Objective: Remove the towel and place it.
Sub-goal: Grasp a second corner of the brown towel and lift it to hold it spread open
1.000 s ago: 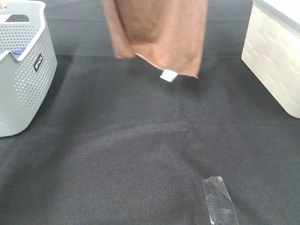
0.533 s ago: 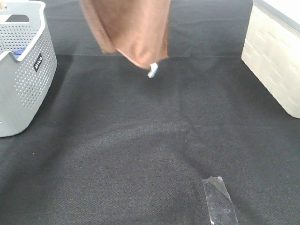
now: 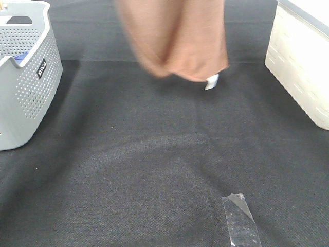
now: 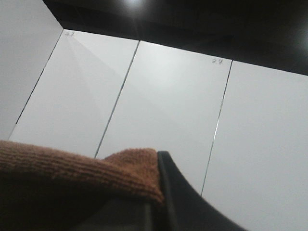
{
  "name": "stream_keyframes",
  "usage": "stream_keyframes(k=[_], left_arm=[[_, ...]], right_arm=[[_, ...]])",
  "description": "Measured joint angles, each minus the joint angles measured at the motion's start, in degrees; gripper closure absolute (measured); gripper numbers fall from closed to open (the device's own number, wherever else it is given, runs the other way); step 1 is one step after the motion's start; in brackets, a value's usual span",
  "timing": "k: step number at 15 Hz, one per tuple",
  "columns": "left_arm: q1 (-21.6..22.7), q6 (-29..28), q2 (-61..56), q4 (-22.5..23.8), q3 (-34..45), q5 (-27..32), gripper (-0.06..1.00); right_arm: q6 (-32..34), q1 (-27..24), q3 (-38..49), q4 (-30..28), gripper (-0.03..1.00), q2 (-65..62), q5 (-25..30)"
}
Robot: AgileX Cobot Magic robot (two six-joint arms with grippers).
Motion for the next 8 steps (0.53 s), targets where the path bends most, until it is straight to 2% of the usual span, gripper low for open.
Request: stream_keyframes(k=[3,8], left_arm=[[1.3,5.5,2.4,-5.4,-0.5,-5.3,0.94],[1.7,15.6,6.5,-6.8,-2.8,-7.2,0.94]], right_arm=[[1.9,0.0,-7.2,0.1,0.96,6.6,-0.1],[5.0,-1.1,-12.4,0.1,0.96,13.9,0.1]])
